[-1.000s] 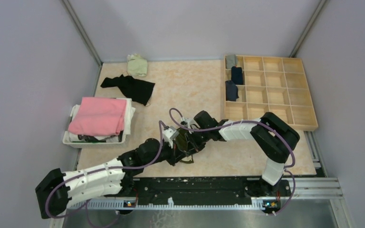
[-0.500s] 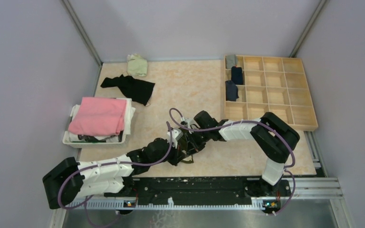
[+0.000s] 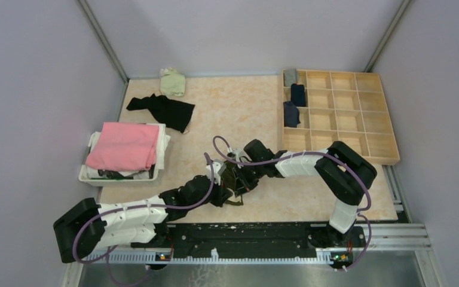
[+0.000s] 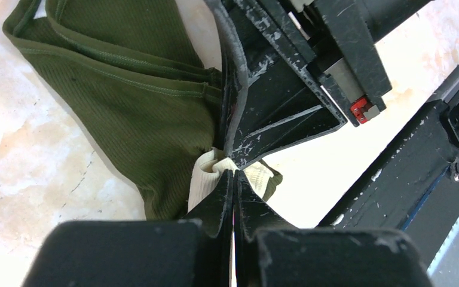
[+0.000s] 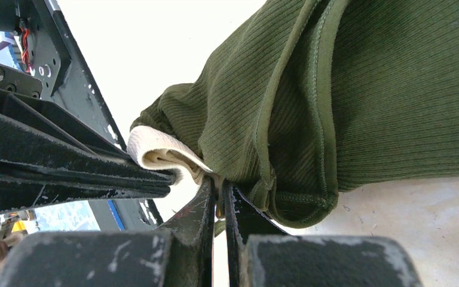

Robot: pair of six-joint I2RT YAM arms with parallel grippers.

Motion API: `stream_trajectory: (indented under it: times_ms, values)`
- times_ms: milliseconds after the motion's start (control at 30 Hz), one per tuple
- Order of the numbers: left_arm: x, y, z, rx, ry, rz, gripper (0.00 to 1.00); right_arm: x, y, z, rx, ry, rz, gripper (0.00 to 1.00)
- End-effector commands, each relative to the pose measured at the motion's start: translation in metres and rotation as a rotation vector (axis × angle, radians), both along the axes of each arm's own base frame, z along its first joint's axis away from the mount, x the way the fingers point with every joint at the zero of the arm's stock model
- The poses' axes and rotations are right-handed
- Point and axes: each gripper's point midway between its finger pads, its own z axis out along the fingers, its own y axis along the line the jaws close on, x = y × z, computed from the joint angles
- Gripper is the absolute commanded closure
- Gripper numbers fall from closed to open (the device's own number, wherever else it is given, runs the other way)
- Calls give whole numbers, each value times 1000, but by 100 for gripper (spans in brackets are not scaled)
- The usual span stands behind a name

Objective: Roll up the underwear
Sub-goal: Roll the underwear to the center of the board.

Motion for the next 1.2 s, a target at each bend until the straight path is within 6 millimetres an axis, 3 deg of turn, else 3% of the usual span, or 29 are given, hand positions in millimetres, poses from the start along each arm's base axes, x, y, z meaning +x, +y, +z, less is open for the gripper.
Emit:
stream_trajectory:
  times_ms: [0,467,833,1067,1167]
  values:
    - [-1,18,-20,50,24,59,100,1,-25,-34,-161,-8,-42,98]
    - [-8,43,-55,164,139,164,100,7,-16,-15,-113,-27,-64,86]
    - [-9,48,-62,178,179,209,100,24,-11,24,-46,-126,-142,70]
    - [-10,49,-65,186,192,220,100,48,-23,51,-18,-270,-262,65]
    - [-11,50,-67,192,203,226,100,62,-32,73,18,-390,-320,64]
